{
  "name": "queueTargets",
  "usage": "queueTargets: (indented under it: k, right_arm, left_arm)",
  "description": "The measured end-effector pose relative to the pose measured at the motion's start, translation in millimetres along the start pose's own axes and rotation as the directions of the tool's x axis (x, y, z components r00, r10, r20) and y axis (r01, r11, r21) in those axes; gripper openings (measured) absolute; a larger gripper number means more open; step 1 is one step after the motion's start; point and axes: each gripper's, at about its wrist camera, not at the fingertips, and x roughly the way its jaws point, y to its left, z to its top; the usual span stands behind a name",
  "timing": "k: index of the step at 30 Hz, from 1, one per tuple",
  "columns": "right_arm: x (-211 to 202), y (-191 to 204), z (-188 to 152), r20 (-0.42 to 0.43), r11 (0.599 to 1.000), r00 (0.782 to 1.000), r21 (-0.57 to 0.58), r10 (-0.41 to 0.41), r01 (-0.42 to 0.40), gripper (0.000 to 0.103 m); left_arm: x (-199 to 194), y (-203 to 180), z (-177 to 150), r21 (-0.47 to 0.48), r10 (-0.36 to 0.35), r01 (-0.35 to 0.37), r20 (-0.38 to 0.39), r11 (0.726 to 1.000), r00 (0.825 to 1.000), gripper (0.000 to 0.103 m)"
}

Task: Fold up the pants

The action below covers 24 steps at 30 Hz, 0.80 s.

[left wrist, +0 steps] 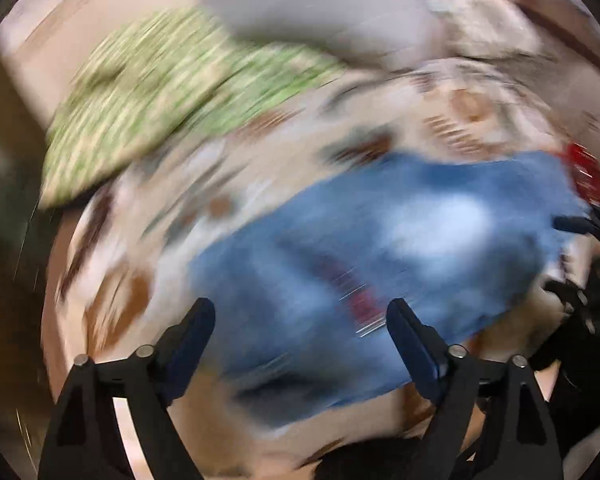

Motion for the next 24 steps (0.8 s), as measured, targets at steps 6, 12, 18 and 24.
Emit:
queueTargets:
  k: [6,12,18,24]
  right_arm:
    - [-59.4,-100.1,-54.5,-0.005,0.911,0.989,0.389,-0.145,0.136,0.08]
    - [-95.5,-179.2,-119.0,-0.056,0.752,0.982,0.635,-0.183,0.176,0.08]
    - [-82.9,-211.9,-149.2,-0.079,0.654,0.99,0.744,-0.118,0.137,0.08]
    - [-56.3,-226.0,-157.9,-0.066,0.593,0.996,0.801,-0.056,0.086,0.079]
  left_arm:
    - [7.0,-96.4,71.8,0.268,-0.192,0.173,0.046,0.948,0.98,0.089]
    - [37.9,-189.9,127.5,0.476,-0.327,0.294,-0.015,0.829,0.945,0.089]
    - [79.8,-252.9,168.0,0.554,-0.398,0.383,-0.099,0.739,0.912,0.089]
    - [116.8,-306.8,192.9,0.643,-0.409,0.423,-0.182,0.639,0.894,0.089]
